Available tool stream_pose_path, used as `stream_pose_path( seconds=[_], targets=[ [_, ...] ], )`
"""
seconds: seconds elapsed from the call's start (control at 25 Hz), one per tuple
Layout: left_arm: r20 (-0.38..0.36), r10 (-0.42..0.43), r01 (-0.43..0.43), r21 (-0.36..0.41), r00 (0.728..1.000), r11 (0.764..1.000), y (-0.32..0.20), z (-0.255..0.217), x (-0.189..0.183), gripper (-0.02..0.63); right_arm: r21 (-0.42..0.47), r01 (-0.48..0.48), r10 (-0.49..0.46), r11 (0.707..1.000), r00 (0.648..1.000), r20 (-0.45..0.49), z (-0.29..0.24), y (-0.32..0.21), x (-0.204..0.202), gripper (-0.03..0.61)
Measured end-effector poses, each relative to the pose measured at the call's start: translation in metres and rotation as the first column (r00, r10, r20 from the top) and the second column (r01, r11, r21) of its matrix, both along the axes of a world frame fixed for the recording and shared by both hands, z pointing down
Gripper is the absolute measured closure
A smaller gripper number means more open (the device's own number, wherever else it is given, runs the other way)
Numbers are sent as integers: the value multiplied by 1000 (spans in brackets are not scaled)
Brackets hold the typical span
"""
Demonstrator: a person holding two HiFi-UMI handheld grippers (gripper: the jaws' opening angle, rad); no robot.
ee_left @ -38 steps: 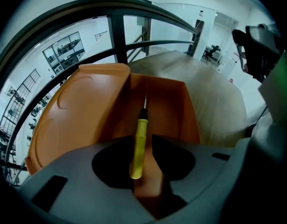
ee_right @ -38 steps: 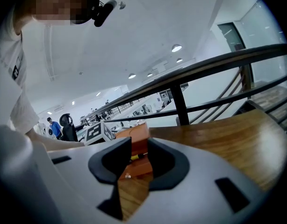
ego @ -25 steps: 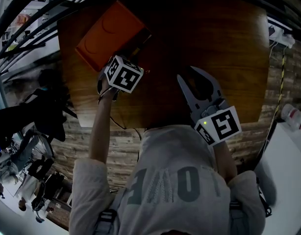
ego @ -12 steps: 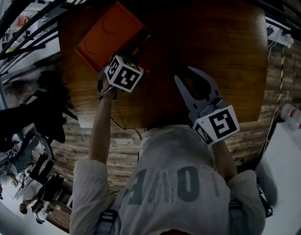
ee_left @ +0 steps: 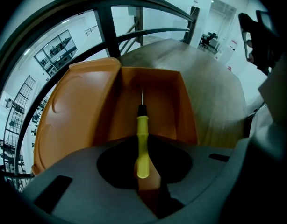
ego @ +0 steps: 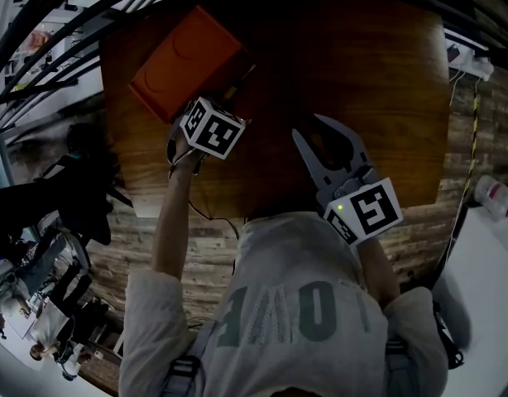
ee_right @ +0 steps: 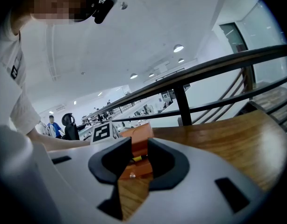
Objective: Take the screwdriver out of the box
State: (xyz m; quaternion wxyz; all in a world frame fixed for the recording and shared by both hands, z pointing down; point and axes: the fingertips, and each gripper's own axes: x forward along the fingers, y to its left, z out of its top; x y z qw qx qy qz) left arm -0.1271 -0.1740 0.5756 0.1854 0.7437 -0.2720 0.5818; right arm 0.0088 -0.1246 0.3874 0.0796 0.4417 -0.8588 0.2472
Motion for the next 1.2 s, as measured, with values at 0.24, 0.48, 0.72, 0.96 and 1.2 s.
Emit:
stream_pose_path(
  seconds=[0.24, 0.48, 0.72, 0.96, 1.2],
  targets=[
    [-26, -12, 13, 45, 1000, 999, -4, -21, 4, 535, 12, 2, -2, 1000, 1000, 5, -6, 2, 0, 476],
    [-58, -22, 27, 97, 998, 995, -8, -49, 12, 535, 42, 12, -12, 999, 1000, 0, -13, 6, 1, 476],
    [-133, -50, 74, 184, 990, 980, -12, -86, 17, 535, 78, 12, -12, 997, 1000, -2, -24, 10, -2, 476],
    [-217, -118, 181, 297, 969, 937, -18, -121, 20, 535, 118, 15, -15, 993, 1000, -3, -33, 14, -3, 476],
    [-332, -180, 304, 370, 926, 878, -14, -157, 24, 535, 164, 24, -18, 986, 999, -35, -43, 19, 0, 476]
  ],
)
